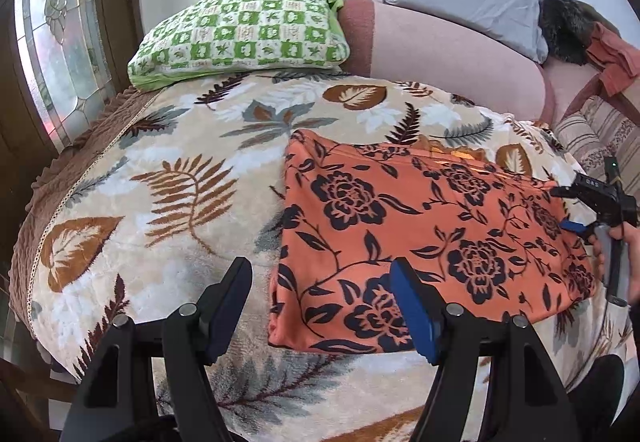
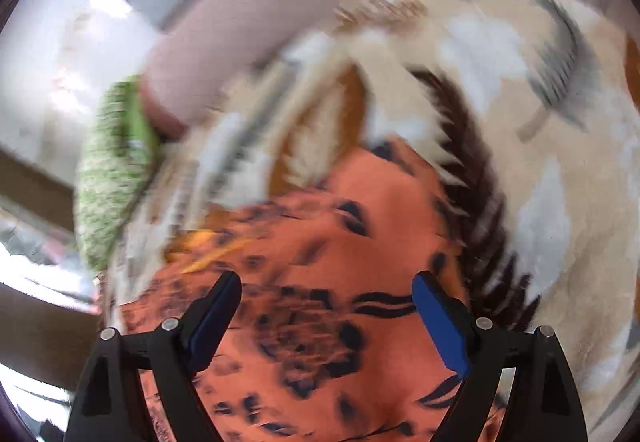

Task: Fold small clothes

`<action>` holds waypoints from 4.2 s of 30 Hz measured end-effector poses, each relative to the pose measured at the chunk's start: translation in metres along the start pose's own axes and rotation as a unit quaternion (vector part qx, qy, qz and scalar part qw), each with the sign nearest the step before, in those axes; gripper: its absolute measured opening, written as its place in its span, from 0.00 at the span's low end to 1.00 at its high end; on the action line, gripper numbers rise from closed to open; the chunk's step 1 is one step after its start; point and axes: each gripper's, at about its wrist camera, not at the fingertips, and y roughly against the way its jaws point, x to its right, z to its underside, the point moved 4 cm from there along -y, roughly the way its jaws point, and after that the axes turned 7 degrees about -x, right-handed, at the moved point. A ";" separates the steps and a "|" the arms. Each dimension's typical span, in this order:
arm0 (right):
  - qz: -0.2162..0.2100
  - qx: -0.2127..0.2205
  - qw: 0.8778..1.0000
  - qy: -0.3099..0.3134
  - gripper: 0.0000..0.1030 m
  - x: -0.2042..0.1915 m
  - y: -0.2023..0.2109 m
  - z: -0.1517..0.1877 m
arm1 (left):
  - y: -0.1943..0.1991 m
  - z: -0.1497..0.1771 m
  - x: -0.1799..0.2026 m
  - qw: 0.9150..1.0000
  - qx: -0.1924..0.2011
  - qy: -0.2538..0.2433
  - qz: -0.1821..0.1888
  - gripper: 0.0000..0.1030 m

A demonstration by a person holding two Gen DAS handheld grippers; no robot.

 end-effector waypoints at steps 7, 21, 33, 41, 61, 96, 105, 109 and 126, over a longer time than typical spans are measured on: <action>-0.024 0.041 0.998 0.050 0.87 -0.033 0.048 0.021 | 0.012 0.002 0.012 1.000 0.007 -0.012 0.006 0.70; -0.057 0.013 0.998 -0.018 0.87 -0.023 0.055 0.029 | 0.019 -0.005 0.011 0.999 -0.014 0.034 0.031 0.70; -0.077 0.046 0.995 0.034 0.87 -0.028 0.091 0.092 | 0.021 0.005 0.014 0.999 0.001 0.041 0.034 0.70; -0.076 0.065 0.994 0.050 0.87 -0.034 0.095 0.130 | 0.020 0.005 0.011 0.998 0.010 0.043 0.045 0.70; -0.084 0.043 0.995 -0.024 0.87 0.022 0.101 0.168 | -0.038 0.003 0.039 1.000 -0.007 -0.022 0.009 0.70; -0.106 0.053 0.980 -0.162 0.93 0.068 0.062 0.120 | -0.105 -0.029 0.143 0.996 -0.033 -0.088 0.005 0.79; -0.090 0.045 0.981 -0.164 0.93 0.066 0.054 0.115 | -0.085 -0.029 0.135 0.996 -0.014 -0.086 0.000 0.81; -0.070 0.045 0.985 -0.148 0.93 0.058 0.048 0.109 | -0.124 -0.014 0.131 0.992 -0.076 -0.098 -0.021 0.84; -0.042 0.041 0.989 -0.135 0.93 0.056 0.046 0.113 | -0.092 -0.017 0.152 0.983 -0.043 -0.179 -0.018 0.86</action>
